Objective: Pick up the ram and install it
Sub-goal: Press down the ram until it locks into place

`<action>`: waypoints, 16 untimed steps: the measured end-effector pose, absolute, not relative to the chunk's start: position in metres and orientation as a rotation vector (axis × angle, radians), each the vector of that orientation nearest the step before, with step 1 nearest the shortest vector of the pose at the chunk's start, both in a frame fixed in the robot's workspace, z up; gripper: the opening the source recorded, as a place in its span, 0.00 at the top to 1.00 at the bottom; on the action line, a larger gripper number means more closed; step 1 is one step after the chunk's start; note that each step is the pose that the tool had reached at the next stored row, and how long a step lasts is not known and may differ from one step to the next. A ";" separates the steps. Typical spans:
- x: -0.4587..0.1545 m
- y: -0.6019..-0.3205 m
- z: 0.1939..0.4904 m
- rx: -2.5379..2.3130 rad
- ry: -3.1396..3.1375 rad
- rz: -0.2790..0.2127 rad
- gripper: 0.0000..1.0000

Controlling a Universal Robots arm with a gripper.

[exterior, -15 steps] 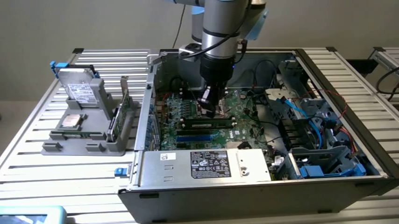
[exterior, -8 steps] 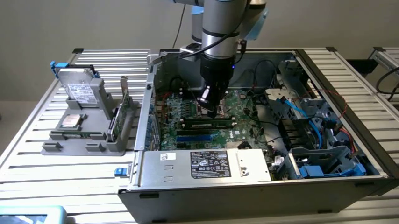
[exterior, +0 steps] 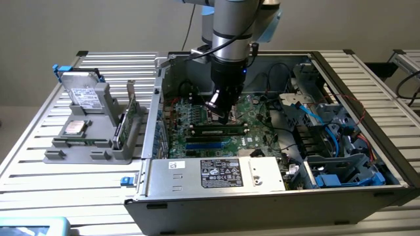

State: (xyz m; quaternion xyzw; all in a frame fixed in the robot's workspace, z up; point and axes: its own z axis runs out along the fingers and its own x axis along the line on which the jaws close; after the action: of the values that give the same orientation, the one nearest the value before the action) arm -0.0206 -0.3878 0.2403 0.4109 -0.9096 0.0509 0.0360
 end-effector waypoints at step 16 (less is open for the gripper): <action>-0.020 -0.388 0.240 1.024 -2.904 0.178 0.89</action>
State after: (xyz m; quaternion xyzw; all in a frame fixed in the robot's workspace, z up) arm -0.0205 -0.3878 0.2402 0.3318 -0.9412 0.0577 0.0288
